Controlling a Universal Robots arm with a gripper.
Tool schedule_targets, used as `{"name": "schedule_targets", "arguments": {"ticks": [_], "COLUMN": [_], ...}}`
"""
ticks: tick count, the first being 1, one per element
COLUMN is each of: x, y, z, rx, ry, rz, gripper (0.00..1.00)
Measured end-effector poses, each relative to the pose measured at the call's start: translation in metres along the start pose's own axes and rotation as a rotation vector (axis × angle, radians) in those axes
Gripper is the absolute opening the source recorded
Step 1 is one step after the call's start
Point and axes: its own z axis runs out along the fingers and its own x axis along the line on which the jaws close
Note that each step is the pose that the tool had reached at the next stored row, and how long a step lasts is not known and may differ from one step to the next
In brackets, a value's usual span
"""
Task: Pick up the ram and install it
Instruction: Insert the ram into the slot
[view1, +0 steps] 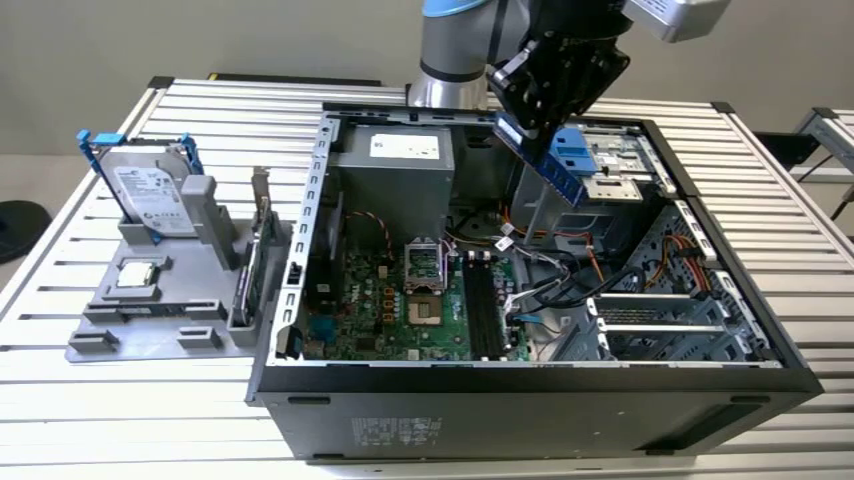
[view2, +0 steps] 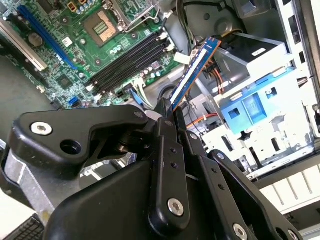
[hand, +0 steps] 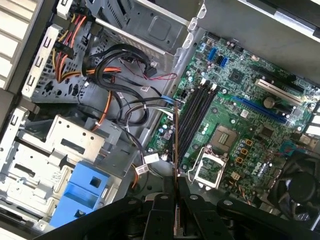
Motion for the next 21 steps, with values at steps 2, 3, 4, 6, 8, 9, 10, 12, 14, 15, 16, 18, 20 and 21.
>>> {"name": "schedule_targets", "arguments": {"ticks": [2, 3, 4, 6, 8, 9, 10, 12, 14, 15, 16, 18, 20, 21], "x": [0.0, 0.0, 0.0, 0.0, 0.0, 0.0, 0.0, 0.0, 0.0, 0.0, 0.0, 0.0, 0.0, 0.0], "y": [0.0, 0.0, 0.0, 0.0, 0.0, 0.0, 0.0, 0.0, 0.0, 0.0, 0.0, 0.0, 0.0, 0.0], "z": [0.0, 0.0, 0.0, 0.0, 0.0001, 0.0001, 0.0001, 0.0001, 0.0001, 0.0001, 0.0001, 0.0001, 0.0001, 0.0001], "rx": [-0.0001, -0.0001, -0.0002, -0.0002, -0.0003, -0.0004, -0.0004, -0.0005, -0.0006, -0.0006, -0.0007, -0.0008, -0.0009, -0.0009], "ry": [0.0003, 0.0004, 0.0006, 0.0008, 0.0011, 0.0012, 0.0013, 0.0016, 0.0018, 0.0019, 0.002, 0.0023, 0.0026, 0.0027], "rz": [0.013, 0.021, 0.028, 0.042, 0.055, 0.061, 0.068, 0.081, 0.095, 0.101, 0.108, 0.122, 0.137, 0.144], "gripper": [0.0, 0.0, 0.0, 0.0, 0.0, 0.0, 0.0, 0.0, 0.0, 0.0, 0.0, 0.0, 0.0, 0.0]}}
